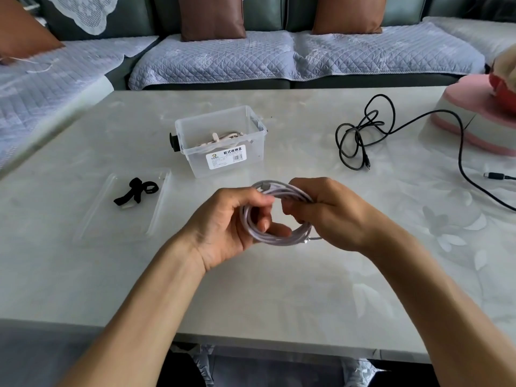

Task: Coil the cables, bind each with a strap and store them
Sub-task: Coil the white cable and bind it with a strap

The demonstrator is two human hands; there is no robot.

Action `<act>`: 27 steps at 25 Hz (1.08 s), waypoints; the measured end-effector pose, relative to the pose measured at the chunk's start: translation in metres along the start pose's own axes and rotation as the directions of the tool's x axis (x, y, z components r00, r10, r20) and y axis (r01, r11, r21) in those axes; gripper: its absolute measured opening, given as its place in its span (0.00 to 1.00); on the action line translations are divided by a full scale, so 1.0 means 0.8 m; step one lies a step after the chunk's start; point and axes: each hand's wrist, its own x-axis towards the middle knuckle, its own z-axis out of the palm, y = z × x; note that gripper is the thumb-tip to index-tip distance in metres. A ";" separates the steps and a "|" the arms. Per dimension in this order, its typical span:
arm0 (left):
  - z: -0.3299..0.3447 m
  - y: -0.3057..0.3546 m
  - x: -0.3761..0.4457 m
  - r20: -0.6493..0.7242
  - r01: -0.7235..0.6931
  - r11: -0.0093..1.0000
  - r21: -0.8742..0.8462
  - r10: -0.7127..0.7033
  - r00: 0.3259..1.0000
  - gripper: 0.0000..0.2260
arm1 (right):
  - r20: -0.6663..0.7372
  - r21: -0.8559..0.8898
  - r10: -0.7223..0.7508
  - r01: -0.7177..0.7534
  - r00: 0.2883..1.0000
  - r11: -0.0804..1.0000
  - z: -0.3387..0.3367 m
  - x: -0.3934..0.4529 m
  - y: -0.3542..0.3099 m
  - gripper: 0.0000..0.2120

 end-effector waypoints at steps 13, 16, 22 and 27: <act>-0.013 -0.007 0.004 -0.227 -0.011 0.885 0.465 0.131 0.965 0.15 | -0.113 0.233 0.105 -0.077 0.988 0.970 -0.012 -0.007 0.000 0.06; -0.015 -0.015 0.004 -0.218 0.004 0.594 0.804 0.290 0.932 0.12 | -0.180 0.294 0.043 0.012 0.983 0.956 -0.015 -0.011 -0.007 0.06; -0.015 -0.011 0.007 -0.230 -0.072 0.767 0.637 0.279 0.932 0.11 | -0.248 0.414 -0.065 0.167 0.967 0.895 -0.013 -0.012 -0.010 0.07; -0.012 -0.006 0.004 -0.234 -0.110 0.946 0.304 0.186 0.954 0.13 | -0.284 0.459 -0.014 0.148 0.959 0.876 -0.011 -0.008 0.001 0.06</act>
